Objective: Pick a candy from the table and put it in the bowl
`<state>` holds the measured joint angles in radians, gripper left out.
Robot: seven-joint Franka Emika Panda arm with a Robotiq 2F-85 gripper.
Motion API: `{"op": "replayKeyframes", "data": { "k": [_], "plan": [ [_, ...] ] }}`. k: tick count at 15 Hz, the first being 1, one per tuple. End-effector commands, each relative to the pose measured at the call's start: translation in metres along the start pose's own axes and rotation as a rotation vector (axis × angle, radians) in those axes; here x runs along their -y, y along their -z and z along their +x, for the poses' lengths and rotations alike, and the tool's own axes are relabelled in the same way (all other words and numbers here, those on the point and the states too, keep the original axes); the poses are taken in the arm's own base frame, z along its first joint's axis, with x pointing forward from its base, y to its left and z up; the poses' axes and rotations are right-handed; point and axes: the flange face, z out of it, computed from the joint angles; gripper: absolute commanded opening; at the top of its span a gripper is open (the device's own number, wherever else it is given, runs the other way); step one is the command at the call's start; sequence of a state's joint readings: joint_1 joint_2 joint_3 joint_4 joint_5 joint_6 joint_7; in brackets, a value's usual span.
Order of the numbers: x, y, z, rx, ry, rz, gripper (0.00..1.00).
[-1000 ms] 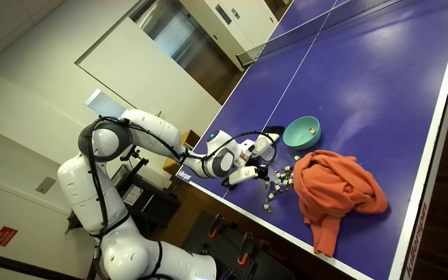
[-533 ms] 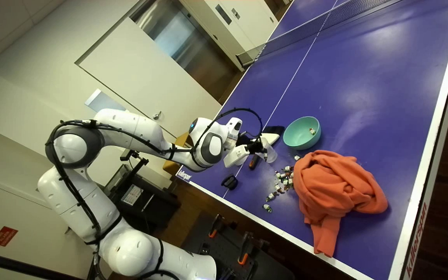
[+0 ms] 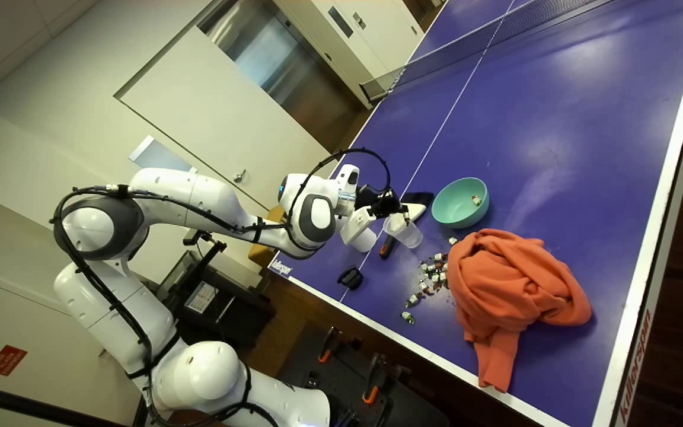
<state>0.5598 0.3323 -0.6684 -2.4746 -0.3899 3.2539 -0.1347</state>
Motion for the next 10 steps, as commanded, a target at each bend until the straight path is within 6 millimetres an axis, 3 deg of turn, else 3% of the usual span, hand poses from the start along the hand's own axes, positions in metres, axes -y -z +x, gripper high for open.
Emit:
{"op": "replayKeyframes", "data": {
  "k": [1,4,10],
  "plan": [
    [0.0,0.0,0.0,0.001,-0.001,0.0,0.02],
    [0.0,-0.001,-0.001,0.002,-0.001,0.0,0.01],
    [-0.011,-0.011,0.046,-0.067,0.024,-0.101,0.01]
  ]
}}
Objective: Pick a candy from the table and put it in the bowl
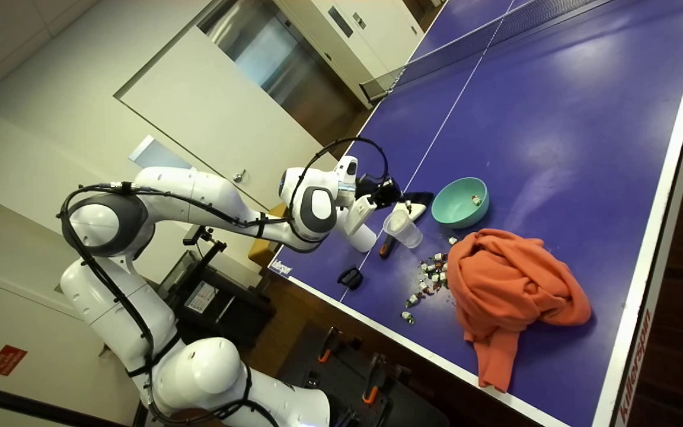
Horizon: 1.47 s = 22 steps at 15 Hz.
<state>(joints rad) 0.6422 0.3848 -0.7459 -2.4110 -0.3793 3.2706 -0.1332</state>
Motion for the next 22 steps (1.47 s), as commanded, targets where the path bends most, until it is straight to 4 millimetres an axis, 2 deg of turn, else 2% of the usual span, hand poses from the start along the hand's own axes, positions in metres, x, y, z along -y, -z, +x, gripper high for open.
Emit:
{"op": "replayKeyframes", "data": {
  "k": [1,4,7,11,15,16,17,19,22],
  "plan": [
    [-0.001,-0.015,0.029,-0.034,-0.013,-0.047,0.01],
    [-0.007,-0.035,0.046,-0.027,-0.028,-0.07,0.01],
    [-0.016,-0.055,0.054,-0.012,-0.045,-0.064,0.01],
    [-0.027,-0.088,0.054,0.02,-0.072,-0.054,0.01],
    [-0.042,-0.106,0.052,0.027,-0.09,-0.061,0.01],
    [-0.045,-0.109,0.052,0.032,-0.09,-0.063,0.2],
    [-0.047,-0.111,0.053,0.034,-0.09,-0.064,0.29],
    [-0.051,-0.114,0.054,0.039,-0.096,-0.064,0.42],
    [-0.054,-0.115,0.057,0.046,-0.096,-0.066,0.66]
  ]
}}
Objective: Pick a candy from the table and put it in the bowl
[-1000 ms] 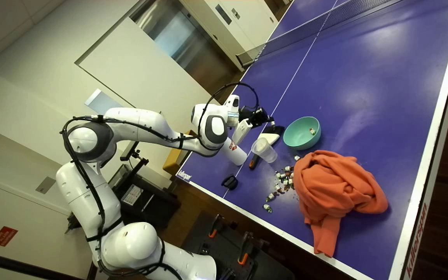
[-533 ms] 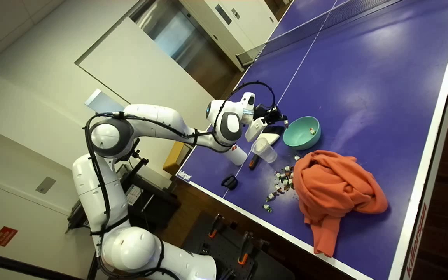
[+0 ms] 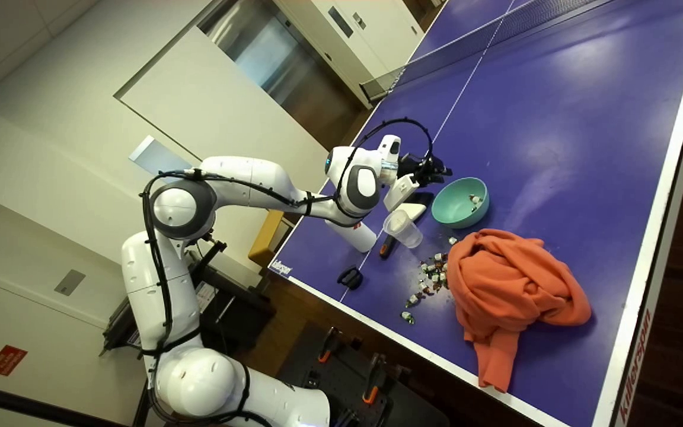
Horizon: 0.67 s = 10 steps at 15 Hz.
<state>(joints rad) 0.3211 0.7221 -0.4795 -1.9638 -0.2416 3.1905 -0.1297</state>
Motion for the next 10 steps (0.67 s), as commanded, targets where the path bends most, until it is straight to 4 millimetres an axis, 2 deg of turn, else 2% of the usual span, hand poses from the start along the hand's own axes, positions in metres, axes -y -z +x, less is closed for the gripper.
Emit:
{"op": "replayKeyframes", "data": {
  "k": [1,4,5,7,8,10],
  "plan": [
    [-0.005,-0.0023,0.0099,0.018,0.004,-0.002,0.73],
    [-0.0028,-0.0014,0.0103,0.015,0.011,0.014,0.96],
    [-0.0017,-0.0014,0.0048,0.002,0.003,0.002,0.78],
    [0.0006,-0.0025,0.0047,0.002,0.001,0.01,0.93],
    [0.0008,-0.0028,0.0047,0.002,0.001,0.011,0.96],
    [0.0005,-0.0029,0.0046,0.002,0.0,0.012,0.96]
  ]
}}
